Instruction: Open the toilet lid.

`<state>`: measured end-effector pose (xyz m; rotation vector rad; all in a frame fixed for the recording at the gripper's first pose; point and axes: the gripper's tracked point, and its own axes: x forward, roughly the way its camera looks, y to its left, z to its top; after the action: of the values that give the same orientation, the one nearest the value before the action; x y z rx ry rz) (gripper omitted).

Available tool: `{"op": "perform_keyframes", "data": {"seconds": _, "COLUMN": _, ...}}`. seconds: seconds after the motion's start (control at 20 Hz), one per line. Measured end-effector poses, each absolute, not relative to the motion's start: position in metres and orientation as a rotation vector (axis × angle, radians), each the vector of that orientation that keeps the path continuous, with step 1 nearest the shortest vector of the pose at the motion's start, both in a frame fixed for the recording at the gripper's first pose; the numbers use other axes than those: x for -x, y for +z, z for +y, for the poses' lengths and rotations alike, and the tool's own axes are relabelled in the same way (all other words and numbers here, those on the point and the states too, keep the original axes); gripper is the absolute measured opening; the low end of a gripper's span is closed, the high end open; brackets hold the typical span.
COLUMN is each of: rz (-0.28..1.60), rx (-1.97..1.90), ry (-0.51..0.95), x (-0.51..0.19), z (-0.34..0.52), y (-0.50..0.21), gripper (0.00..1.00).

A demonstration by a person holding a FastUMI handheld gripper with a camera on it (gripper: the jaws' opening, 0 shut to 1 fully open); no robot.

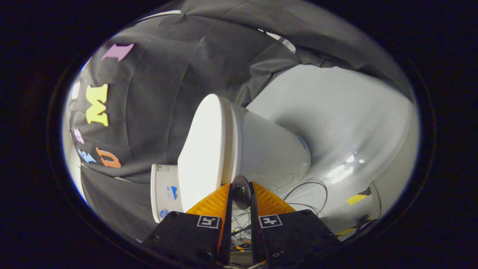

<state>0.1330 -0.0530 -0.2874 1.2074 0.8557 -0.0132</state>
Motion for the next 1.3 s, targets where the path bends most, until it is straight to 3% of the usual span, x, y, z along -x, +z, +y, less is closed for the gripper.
{"op": "perform_keyframes", "data": {"seconds": 0.25, "rz": 0.860, "rx": -1.161, "ry": -0.072, "x": -0.134, "z": -0.051, "y": -0.284, "gripper": 0.12}}
{"op": "perform_keyframes", "data": {"seconds": 0.45, "rz": 0.861, "rx": -1.116, "ry": -0.078, "x": -0.137, "z": -0.050, "y": -0.264, "gripper": 0.08}}
{"op": "perform_keyframes", "data": {"seconds": 1.3, "rz": 0.753, "rx": -0.897, "ry": -0.028, "x": -0.146, "z": -0.021, "y": -0.149, "gripper": 0.07}}
